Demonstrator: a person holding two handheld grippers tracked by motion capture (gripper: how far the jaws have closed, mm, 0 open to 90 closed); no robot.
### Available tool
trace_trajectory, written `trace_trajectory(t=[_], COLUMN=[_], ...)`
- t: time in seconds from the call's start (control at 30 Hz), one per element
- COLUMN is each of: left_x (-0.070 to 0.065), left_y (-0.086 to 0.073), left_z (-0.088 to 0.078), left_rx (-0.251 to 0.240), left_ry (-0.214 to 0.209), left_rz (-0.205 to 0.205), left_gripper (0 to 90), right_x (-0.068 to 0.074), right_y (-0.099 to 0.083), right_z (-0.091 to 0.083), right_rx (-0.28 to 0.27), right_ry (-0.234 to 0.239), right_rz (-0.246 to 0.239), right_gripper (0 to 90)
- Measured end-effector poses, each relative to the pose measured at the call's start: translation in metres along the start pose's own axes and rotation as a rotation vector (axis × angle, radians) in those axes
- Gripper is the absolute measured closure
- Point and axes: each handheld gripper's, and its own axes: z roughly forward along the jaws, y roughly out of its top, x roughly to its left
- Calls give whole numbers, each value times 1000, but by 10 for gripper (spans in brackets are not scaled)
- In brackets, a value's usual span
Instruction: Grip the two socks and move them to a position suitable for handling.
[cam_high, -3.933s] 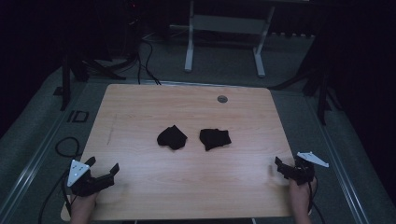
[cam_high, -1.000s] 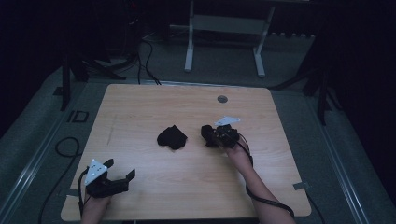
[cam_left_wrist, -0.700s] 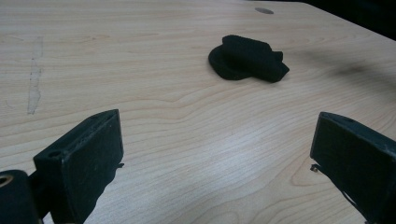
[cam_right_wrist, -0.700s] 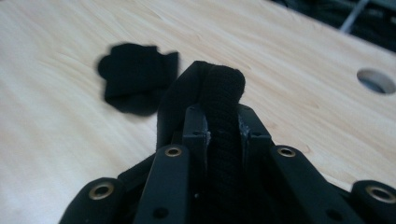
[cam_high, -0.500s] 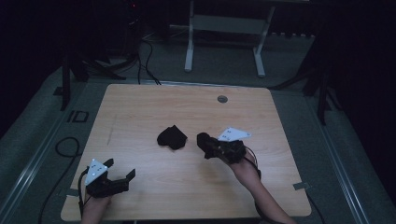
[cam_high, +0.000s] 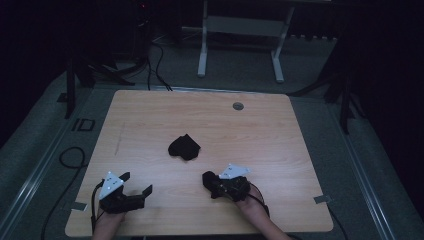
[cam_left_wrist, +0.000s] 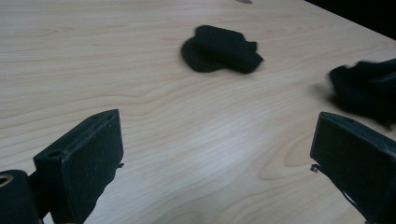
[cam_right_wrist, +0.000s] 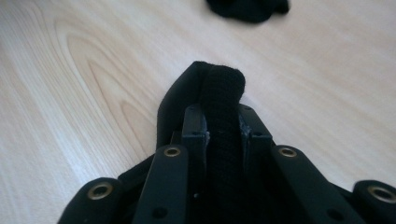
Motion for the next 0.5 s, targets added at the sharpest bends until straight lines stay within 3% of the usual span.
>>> trace_trajectory(t=[0.07, 0.2, 0.33, 0.43, 0.5], left_x=[-4, -11, -18, -23, -29], left_y=[0, 0, 1, 4, 6], left_z=[2, 9, 14, 18, 22], left_rx=[9, 37, 52, 64, 71], left_ry=[-20, -55, -84, -118, -135], left_rz=[-2, -6, -11, -4, 5], left_gripper=[29, 30, 39, 51, 67], right_x=[0, -3, -6, -10, -15], right_y=[-4, -6, -3, 4, 9], right_z=[6, 7, 1, -15, -30], right_rx=[19, 4, 1, -32, -70], right_ry=[-5, 4, 42, 69, 41], right_rz=[1, 25, 71, 88, 89], right_gripper=[754, 726, 550, 409, 356])
